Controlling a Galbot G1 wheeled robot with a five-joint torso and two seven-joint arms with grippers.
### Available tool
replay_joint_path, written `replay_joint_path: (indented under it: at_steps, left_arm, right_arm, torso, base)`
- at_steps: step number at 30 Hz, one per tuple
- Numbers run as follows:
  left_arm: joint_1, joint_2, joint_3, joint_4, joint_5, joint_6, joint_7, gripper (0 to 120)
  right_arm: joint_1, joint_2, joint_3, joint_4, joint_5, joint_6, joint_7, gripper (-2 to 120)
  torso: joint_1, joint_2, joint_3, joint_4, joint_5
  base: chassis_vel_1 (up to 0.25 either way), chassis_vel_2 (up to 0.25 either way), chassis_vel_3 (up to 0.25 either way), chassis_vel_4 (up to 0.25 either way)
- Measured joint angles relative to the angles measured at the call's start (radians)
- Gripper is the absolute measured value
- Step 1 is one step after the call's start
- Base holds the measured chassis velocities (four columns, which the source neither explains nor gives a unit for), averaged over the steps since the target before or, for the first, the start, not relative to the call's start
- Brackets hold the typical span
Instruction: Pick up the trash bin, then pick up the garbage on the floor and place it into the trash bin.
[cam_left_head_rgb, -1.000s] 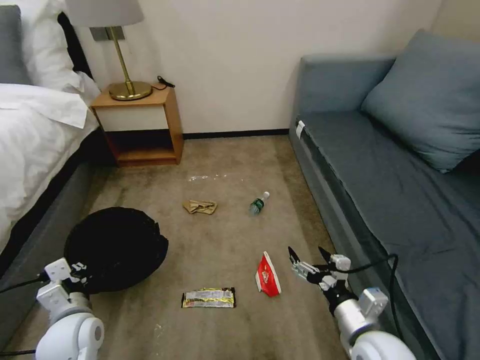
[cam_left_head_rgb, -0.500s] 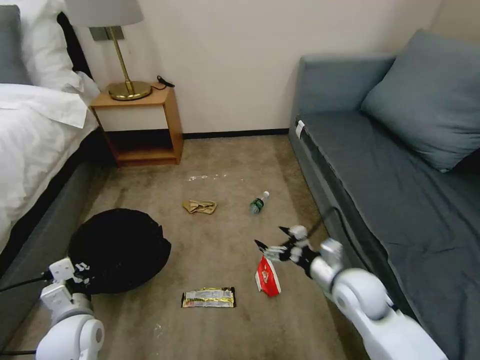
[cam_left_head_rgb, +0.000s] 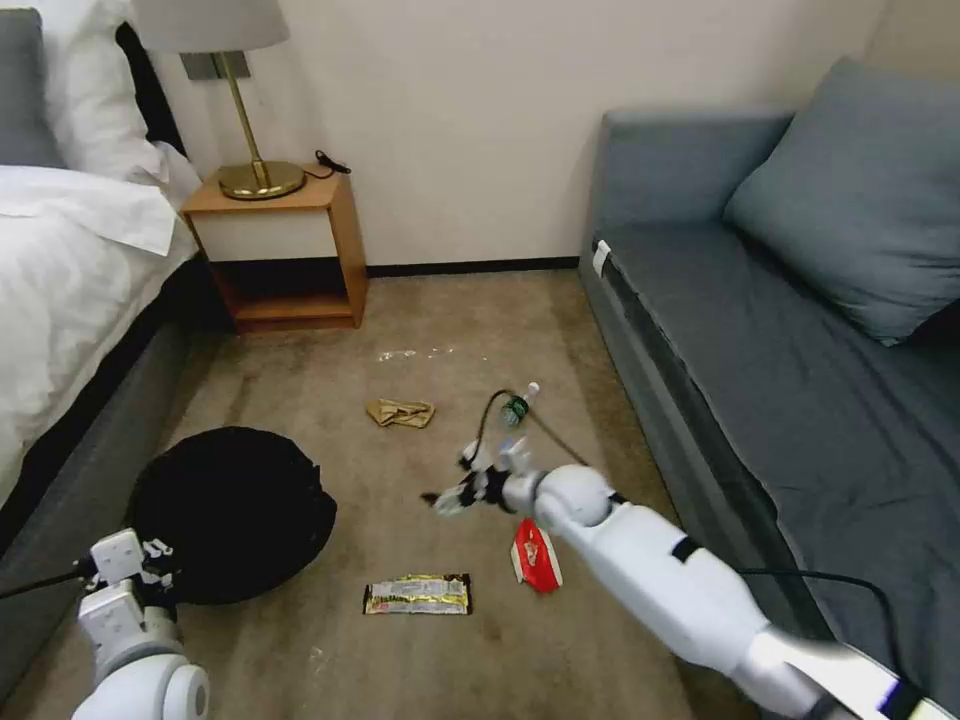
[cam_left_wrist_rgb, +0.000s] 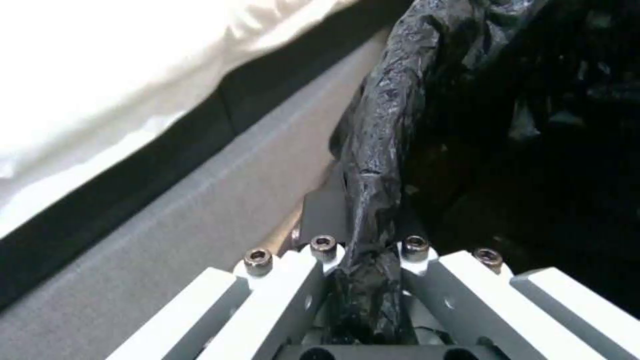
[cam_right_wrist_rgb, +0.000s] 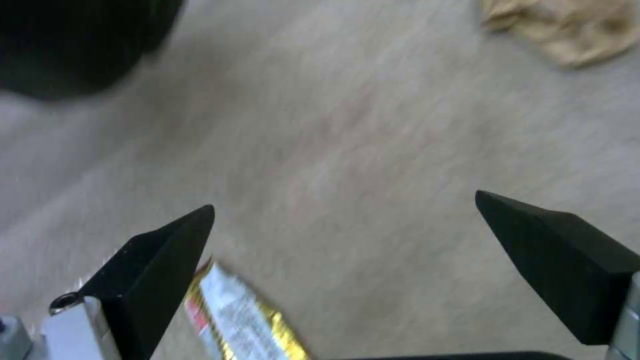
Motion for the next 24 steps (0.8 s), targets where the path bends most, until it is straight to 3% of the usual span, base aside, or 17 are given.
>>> replay_joint_path:
  at_steps: [13, 24]
  left_arm:
    - [0.024, -0.068, 0.018, -0.037, 0.062, -0.043, 0.009, 3]
    - [0.048, -0.093, 0.019, -0.049, 0.065, -0.053, 0.009, 3]
  right_arm:
    - [-0.072, 0.069, -0.009, -0.211, -0.185, 0.05, -0.026, 100]
    - [-0.146, 0.075, -0.008, -0.182, -0.213, 0.05, -0.023, 100]
  torso:
    - [0.0, 0.0, 0.0, -0.0003, 0.0001]
    - [0.0, 0.0, 0.0, -0.0003, 0.0001]
  base:
    - [0.0, 0.0, 0.0, 0.0]
    - [0.0, 0.0, 0.0, 0.0]
